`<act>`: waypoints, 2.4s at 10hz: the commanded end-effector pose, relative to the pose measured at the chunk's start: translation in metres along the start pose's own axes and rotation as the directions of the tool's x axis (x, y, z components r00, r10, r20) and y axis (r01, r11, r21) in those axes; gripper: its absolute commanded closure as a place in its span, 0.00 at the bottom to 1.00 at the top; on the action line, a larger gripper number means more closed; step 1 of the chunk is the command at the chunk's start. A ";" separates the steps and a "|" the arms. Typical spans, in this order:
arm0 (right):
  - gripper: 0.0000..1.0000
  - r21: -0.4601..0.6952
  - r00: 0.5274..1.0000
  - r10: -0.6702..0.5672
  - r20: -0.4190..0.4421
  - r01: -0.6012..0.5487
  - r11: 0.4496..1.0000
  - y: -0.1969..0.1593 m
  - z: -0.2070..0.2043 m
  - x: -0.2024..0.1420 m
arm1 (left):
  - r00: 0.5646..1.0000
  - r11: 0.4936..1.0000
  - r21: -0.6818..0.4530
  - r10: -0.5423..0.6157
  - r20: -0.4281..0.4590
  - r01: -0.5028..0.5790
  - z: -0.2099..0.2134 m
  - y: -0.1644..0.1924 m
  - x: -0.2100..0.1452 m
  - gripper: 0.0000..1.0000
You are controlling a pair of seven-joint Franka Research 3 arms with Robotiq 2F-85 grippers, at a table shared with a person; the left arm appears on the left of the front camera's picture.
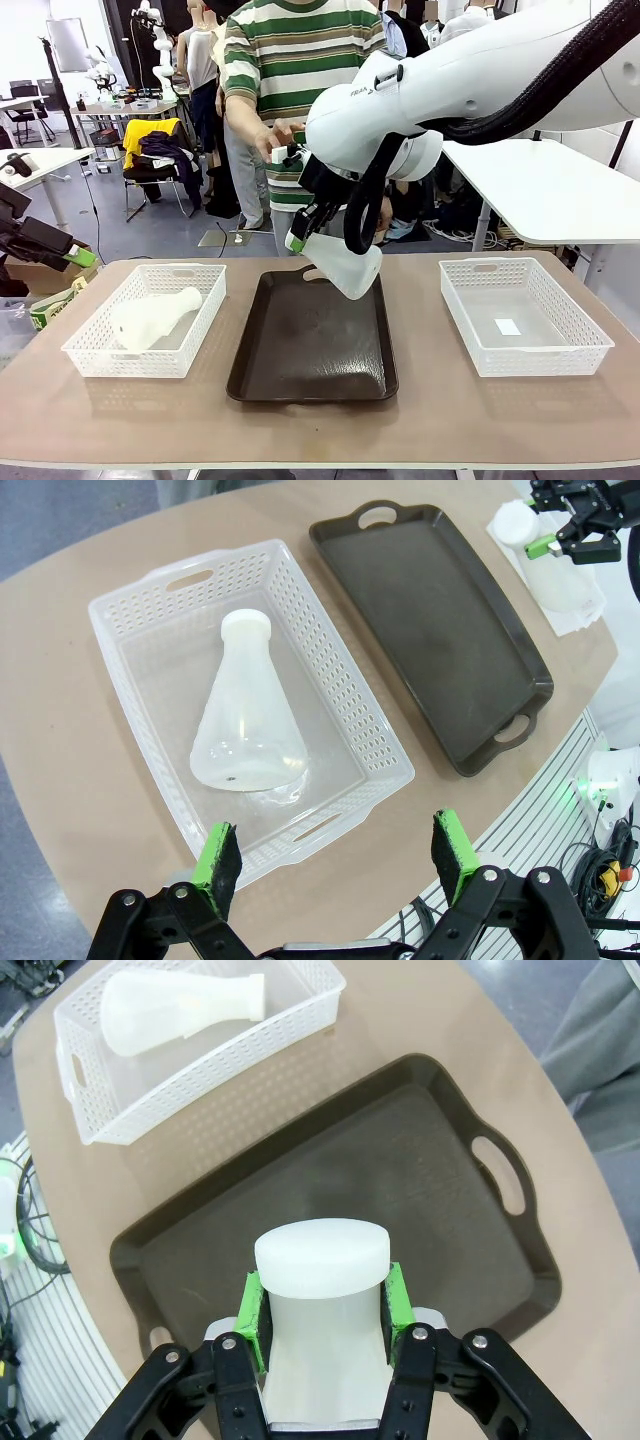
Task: Prepare the laboratory tools.
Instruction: Place the picked Big flask upright in the Handle tray as instructed by the person.
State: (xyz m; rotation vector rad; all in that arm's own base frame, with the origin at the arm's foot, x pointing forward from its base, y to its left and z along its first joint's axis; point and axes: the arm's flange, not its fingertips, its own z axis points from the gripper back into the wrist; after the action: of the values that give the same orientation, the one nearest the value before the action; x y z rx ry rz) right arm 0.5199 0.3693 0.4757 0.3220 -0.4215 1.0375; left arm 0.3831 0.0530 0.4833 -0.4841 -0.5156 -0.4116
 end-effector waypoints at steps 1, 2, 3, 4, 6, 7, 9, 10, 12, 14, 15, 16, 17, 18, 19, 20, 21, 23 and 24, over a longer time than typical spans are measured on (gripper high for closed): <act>1.00 -0.003 1.000 0.004 0.000 -0.004 1.000 0.000 0.002 -0.001 | 1.000 1.000 -0.025 -0.017 0.016 0.017 0.000 0.003 0.000 0.00; 1.00 -0.003 1.000 0.004 0.000 -0.004 1.000 0.000 0.002 -0.001 | 1.000 1.000 -0.025 -0.017 0.016 0.017 0.000 0.003 0.000 0.00; 1.00 -0.003 1.000 0.004 0.000 -0.004 1.000 0.000 0.002 -0.001 | 1.000 1.000 -0.025 -0.017 0.016 0.017 0.000 0.003 0.000 0.00; 1.00 -0.003 1.000 0.004 0.000 -0.004 1.000 0.000 0.002 -0.001 | 1.000 1.000 -0.025 -0.017 0.016 0.017 0.000 0.003 0.000 0.00; 1.00 -0.003 1.000 0.004 0.000 -0.004 1.000 0.000 0.002 -0.001 | 1.000 1.000 -0.025 -0.017 0.016 0.017 0.000 0.003 0.000 0.00; 1.00 -0.003 1.000 0.004 0.000 -0.004 1.000 0.000 0.002 -0.001 | 1.000 1.000 -0.025 -0.017 0.016 0.017 0.000 0.003 0.000 0.00; 1.00 -0.003 1.000 0.004 0.000 -0.004 1.000 0.000 0.002 -0.001 | 1.000 1.000 -0.025 -0.017 0.016 0.017 0.000 0.003 0.000 0.00; 1.00 0.000 1.000 0.000 0.000 0.000 1.000 0.000 0.000 0.000 | 1.000 1.000 -0.025 -0.017 0.016 0.017 0.000 0.003 0.000 0.00; 1.00 0.174 0.937 0.124 0.326 -0.188 0.967 0.001 0.028 -0.024 | 1.000 1.000 -0.025 -0.017 0.016 0.017 0.000 0.003 0.000 0.00; 1.00 0.232 0.871 0.109 0.479 -0.245 0.941 -0.011 0.015 -0.054 | 1.000 1.000 -0.025 -0.017 0.016 0.017 0.000 0.003 0.000 0.00; 1.00 0.216 0.843 0.117 0.525 -0.264 0.940 -0.021 0.006 -0.071 | 1.000 1.000 -0.025 -0.017 0.016 0.017 0.000 0.003 0.000 0.00; 1.00 0.179 0.762 0.151 0.629 -0.331 0.926 -0.032 -0.007 -0.083 | 1.000 1.000 -0.025 -0.017 0.016 0.017 0.000 0.003 0.000 0.00; 1.00 0.124 0.701 0.161 0.695 -0.338 0.933 -0.035 -0.018 -0.089 | 1.000 1.000 -0.025 -0.017 0.016 0.017 0.000 0.003 0.000 0.00; 1.00 0.078 0.664 0.170 0.728 -0.328 0.942 -0.036 -0.031 -0.093 | 1.000 1.000 -0.025 -0.017 0.016 0.017 0.000 0.003 0.000 0.00; 1.00 0.014 0.618 0.182 0.765 -0.298 0.954 -0.037 -0.039 -0.097 | 1.000 1.000 -0.025 -0.017 0.016 0.017 0.000 0.003 0.000 0.00; 1.00 -0.025 0.602 0.192 0.775 -0.275 0.961 -0.037 -0.048 -0.097 | 1.000 1.000 -0.025 -0.017 0.016 0.017 0.000 0.003 0.000 0.00; 1.00 0.050 0.638 0.119 0.761 -0.241 0.969 -0.040 -0.056 -0.094 | 1.000 1.000 -0.025 -0.017 0.016 0.017 0.000 0.003 0.000 0.00; 1.00 0.010 0.642 0.175 0.747 -0.274 0.962 -0.051 -0.036 -0.096 | 1.000 1.000 -0.025 -0.017 0.016 0.017 0.000 0.003 0.000 0.00; 1.00 0.010 0.642 0.175 0.747 -0.274 0.962 -0.051 -0.036 -0.096 | 1.000 1.000 -0.025 -0.017 0.016 0.017 0.000 0.003 0.000 0.00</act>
State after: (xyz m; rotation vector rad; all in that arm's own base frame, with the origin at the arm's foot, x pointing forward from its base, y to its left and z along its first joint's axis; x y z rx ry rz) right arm 0.5286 0.2896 0.3888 0.8317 -1.1803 1.1411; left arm 0.3831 0.0531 0.4833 -0.4842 -0.5154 -0.4114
